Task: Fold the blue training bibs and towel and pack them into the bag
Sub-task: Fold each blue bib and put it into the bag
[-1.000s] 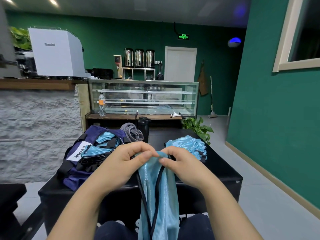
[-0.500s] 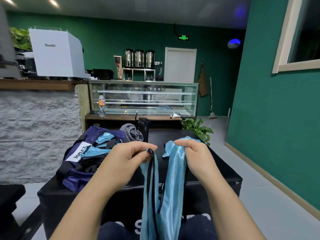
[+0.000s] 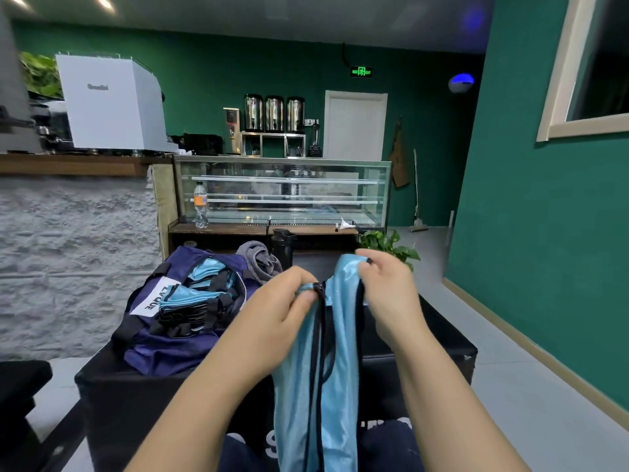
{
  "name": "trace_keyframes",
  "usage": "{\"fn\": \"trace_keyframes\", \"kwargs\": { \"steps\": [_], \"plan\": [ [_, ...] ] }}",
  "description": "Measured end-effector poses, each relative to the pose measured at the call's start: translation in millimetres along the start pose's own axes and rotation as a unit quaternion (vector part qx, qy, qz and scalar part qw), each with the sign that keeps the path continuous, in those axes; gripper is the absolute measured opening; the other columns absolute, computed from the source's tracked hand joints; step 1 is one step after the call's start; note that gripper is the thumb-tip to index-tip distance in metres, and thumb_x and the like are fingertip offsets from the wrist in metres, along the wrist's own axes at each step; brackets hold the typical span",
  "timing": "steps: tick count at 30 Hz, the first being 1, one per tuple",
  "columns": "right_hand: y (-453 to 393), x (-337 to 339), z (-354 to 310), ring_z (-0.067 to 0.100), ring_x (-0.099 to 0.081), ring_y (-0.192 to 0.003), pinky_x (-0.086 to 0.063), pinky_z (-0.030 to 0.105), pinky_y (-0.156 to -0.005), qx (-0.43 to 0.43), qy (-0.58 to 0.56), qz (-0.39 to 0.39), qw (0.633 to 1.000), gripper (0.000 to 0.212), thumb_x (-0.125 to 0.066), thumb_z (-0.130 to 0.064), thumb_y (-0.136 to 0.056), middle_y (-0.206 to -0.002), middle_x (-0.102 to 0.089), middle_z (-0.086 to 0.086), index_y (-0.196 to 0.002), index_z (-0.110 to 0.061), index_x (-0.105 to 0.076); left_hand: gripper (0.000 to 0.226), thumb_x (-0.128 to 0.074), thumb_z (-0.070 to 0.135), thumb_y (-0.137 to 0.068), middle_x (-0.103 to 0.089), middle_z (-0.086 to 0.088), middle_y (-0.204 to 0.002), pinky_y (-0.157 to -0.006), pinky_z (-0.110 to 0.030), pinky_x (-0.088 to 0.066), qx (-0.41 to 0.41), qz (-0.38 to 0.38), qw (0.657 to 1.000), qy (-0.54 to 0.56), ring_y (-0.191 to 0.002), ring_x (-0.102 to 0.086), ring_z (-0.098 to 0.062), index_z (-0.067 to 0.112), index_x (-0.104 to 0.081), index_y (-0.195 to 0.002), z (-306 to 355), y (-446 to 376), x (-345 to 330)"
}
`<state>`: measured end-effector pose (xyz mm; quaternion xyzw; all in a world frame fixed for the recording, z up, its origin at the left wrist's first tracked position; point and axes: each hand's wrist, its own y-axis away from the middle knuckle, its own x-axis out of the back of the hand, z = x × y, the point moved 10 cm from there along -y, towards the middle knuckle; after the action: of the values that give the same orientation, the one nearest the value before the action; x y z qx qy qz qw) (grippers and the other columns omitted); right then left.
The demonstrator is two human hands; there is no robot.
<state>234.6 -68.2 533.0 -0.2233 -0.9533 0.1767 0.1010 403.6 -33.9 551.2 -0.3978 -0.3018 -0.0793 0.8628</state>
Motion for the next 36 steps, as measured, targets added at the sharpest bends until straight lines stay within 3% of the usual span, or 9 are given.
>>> {"fn": "trace_keyframes", "kwargs": {
  "steps": [3,5,9,14,19,22,26,30,36],
  "plan": [
    [24,-41,-7,0.007,-0.062,-0.073,-0.052,0.027,-0.075,-0.015,-0.089,-0.133,0.987,0.018,-0.047,-0.004,-0.097,-0.09,-0.069,0.006,-0.101,-0.013,-0.062,0.009,-0.054,0.015,-0.095,-0.052,0.011,-0.078,-0.07,-0.01,-0.034,-0.002,0.007,1.0,-0.002,-0.077,-0.048,0.005,0.02,-0.051,-0.087,2,-1,-6],
    [36,-54,-14,0.011,-0.065,-0.078,-0.053,0.028,-0.077,0.0,-0.101,-0.182,0.978,0.019,-0.048,-0.004,-0.097,-0.087,-0.071,0.005,-0.095,-0.015,-0.063,0.011,-0.057,0.014,-0.093,-0.054,0.01,-0.081,-0.072,-0.009,-0.035,-0.008,0.024,1.0,0.003,-0.079,-0.049,0.006,0.02,-0.051,-0.087,2,0,-4],
    [45,-54,-25,0.007,-0.065,-0.07,-0.049,0.015,-0.061,0.003,-0.163,-0.222,0.961,0.016,-0.054,-0.003,-0.094,-0.084,-0.072,0.006,-0.096,-0.008,-0.069,0.017,-0.059,0.012,-0.092,-0.056,0.008,-0.082,-0.072,-0.013,-0.038,-0.015,0.063,0.998,0.006,-0.082,-0.051,-0.003,0.021,-0.048,-0.083,1,2,7],
    [55,-53,-34,0.011,-0.068,-0.086,-0.055,0.023,-0.08,0.03,-0.139,-0.278,0.95,0.026,-0.045,-0.001,-0.098,-0.098,-0.073,0.009,-0.104,-0.008,-0.07,0.02,-0.06,0.012,-0.091,-0.055,0.008,-0.081,-0.071,-0.013,-0.038,-0.012,0.093,0.996,0.011,-0.083,-0.05,-0.004,0.023,-0.046,-0.08,2,4,15],
    [57,-52,-36,0.019,-0.063,-0.091,-0.051,0.047,-0.093,0.046,-0.105,-0.288,0.951,0.02,-0.055,-0.015,-0.092,-0.103,-0.072,0.014,-0.102,-0.02,-0.072,0.025,-0.059,0.014,-0.091,-0.051,0.008,-0.077,-0.067,-0.014,-0.036,0.009,0.116,0.993,0.007,-0.078,-0.048,-0.004,0.025,-0.041,-0.078,-5,6,20],
    [57,-49,-40,0.009,-0.066,-0.086,-0.054,0.026,-0.083,0.075,-0.092,-0.278,0.953,0.017,-0.066,-0.01,-0.088,-0.094,-0.075,0.004,-0.101,-0.02,-0.07,0.025,-0.059,0.016,-0.089,-0.048,0.008,-0.073,-0.063,-0.016,-0.035,0.021,0.136,0.99,0.013,-0.07,-0.045,-0.004,0.025,-0.039,-0.077,-5,8,22],
    [52,-41,-37,-0.001,-0.067,-0.075,-0.048,0.011,-0.069,0.074,-0.139,-0.229,0.96,0.024,-0.058,0.003,-0.089,-0.078,-0.074,-0.008,-0.091,-0.018,-0.069,0.026,-0.067,0.026,-0.084,-0.048,0.007,-0.061,-0.054,-0.02,-0.033,0.067,0.141,0.987,0.037,-0.057,-0.042,-0.007,0.02,-0.045,-0.072,-18,7,19],
    [45,-31,-31,0.008,-0.069,-0.08,-0.053,0.017,-0.072,0.058,-0.2,-0.201,0.957,0.02,-0.055,0.005,-0.09,-0.088,-0.075,0.002,-0.092,-0.011,-0.068,0.032,-0.075,0.036,-0.079,-0.051,0.009,-0.058,-0.053,-0.02,-0.032,0.11,0.078,0.986,0.098,-0.055,-0.042,-0.005,0.015,-0.054,-0.066,-49,8,6],
    [39,-22,-25,0.016,-0.07,-0.083,-0.055,0.023,-0.076,0.034,-0.235,-0.189,0.953,0.016,-0.056,0.002,-0.09,-0.095,-0.075,0.009,-0.094,-0.008,-0.068,0.024,-0.063,0.041,-0.078,-0.057,0.003,-0.071,-0.068,-0.025,-0.038,0.137,0.04,0.95,0.279,-0.071,-0.046,-0.013,0.018,-0.059,-0.071,-61,10,-11]
  ]
}}
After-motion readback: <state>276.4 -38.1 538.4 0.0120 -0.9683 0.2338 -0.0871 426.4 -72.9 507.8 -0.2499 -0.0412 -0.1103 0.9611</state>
